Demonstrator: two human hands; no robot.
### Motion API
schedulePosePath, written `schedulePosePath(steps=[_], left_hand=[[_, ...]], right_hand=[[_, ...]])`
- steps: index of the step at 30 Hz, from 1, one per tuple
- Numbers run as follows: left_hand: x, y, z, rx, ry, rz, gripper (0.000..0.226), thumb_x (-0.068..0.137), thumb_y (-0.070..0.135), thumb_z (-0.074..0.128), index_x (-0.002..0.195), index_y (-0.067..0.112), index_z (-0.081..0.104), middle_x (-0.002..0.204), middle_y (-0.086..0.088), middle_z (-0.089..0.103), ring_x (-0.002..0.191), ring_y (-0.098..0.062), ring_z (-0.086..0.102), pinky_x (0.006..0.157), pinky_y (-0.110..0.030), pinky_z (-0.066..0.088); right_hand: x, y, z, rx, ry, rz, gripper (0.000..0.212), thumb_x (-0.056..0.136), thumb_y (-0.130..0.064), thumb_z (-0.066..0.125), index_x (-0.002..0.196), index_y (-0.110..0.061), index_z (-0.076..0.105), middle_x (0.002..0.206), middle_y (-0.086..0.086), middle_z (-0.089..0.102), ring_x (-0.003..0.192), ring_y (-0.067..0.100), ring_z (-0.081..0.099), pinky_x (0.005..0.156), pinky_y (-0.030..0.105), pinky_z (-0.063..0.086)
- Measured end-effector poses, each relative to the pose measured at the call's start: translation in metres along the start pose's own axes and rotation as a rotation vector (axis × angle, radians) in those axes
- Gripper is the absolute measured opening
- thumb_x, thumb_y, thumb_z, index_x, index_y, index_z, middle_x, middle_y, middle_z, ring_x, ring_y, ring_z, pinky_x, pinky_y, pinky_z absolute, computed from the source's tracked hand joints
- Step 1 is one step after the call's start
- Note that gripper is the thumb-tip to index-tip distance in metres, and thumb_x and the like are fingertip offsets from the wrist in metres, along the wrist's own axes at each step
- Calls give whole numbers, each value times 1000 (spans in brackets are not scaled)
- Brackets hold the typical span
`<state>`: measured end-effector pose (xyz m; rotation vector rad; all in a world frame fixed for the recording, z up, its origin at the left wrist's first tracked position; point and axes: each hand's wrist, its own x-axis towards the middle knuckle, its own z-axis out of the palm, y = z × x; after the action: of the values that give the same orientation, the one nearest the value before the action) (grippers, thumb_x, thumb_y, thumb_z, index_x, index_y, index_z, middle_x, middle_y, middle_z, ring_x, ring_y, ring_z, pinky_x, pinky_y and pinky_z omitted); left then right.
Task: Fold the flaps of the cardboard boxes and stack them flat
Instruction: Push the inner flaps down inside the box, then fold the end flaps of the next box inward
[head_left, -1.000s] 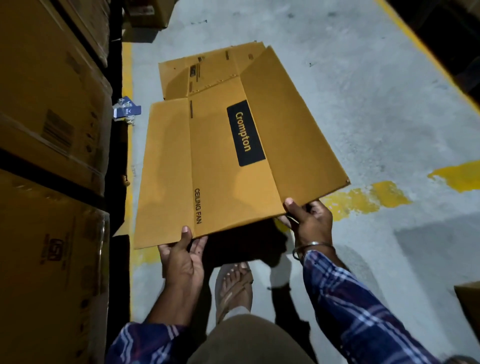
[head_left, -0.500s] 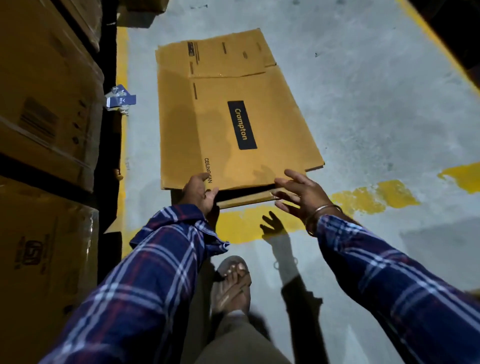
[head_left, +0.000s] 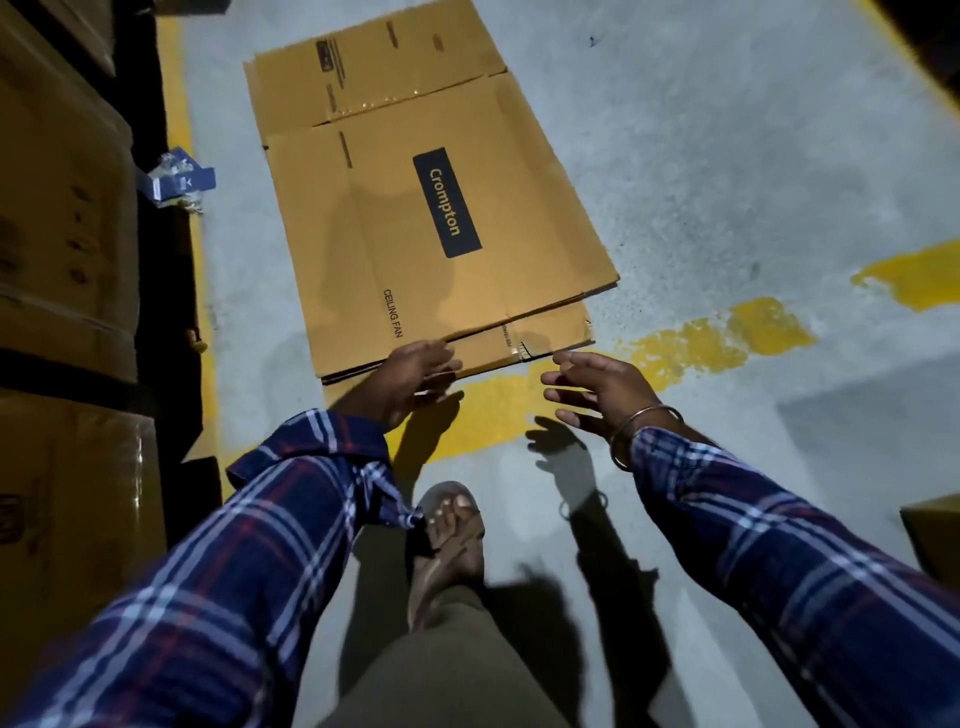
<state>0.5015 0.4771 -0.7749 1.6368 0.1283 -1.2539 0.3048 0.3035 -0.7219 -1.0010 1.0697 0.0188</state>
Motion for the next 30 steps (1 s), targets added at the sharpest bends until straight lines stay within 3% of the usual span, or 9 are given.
schedulePosePath(steps=[5,10,13,19,24,27,30], left_hand=[[-53,34,17,367,-136,36,23,100,31,66,123,27,62,118,5,76,116,-14,69,92,-36,52],[-122,85,54,522,-266,85,33,100,32,66,131,25,61,121,-3,75,118,-15,67,99,-38,49],[-177,117,86,705,-378,138,36,100,34,64,135,26,59,124,2,74,119,-14,68,109,-43,46],[-271,160,160,1027,-576,258,52,91,46,71,141,40,57,131,12,69,122,-3,63,108,-34,47],[-319,146,253,1105,-646,373,46,97,42,67,142,37,55,131,11,69,120,-4,64,108,-33,47],[-333,114,313,1094,-662,456,40,100,37,65,139,31,58,125,5,71,117,-6,66,105,-32,50],[-331,69,366,1015,-689,494,32,99,33,67,130,28,64,119,-1,74,112,-10,69,95,-32,50]], right_hand=[[-37,-21,-7,44,50,-25,29,100,-24,63,122,-7,68,113,17,74,93,25,72,80,34,57],[-105,-59,-28,-8,33,-91,30,98,-21,65,123,-4,68,98,12,75,82,22,71,69,29,57],[-162,-84,-59,-84,4,-172,30,98,-18,66,123,-2,66,98,13,74,84,23,70,71,30,55],[-280,-109,-151,-327,15,-309,23,100,-20,63,121,-10,67,105,10,76,88,18,71,72,28,51],[-359,-85,-257,-338,209,-369,21,99,-24,64,116,-13,68,104,12,73,85,17,69,67,26,48],[-383,-61,-318,-191,383,-300,20,96,-27,68,105,-9,66,96,16,65,66,16,56,52,21,37],[-392,-47,-368,-235,606,-183,17,96,-21,70,102,-7,63,92,16,56,62,17,46,49,20,36]])
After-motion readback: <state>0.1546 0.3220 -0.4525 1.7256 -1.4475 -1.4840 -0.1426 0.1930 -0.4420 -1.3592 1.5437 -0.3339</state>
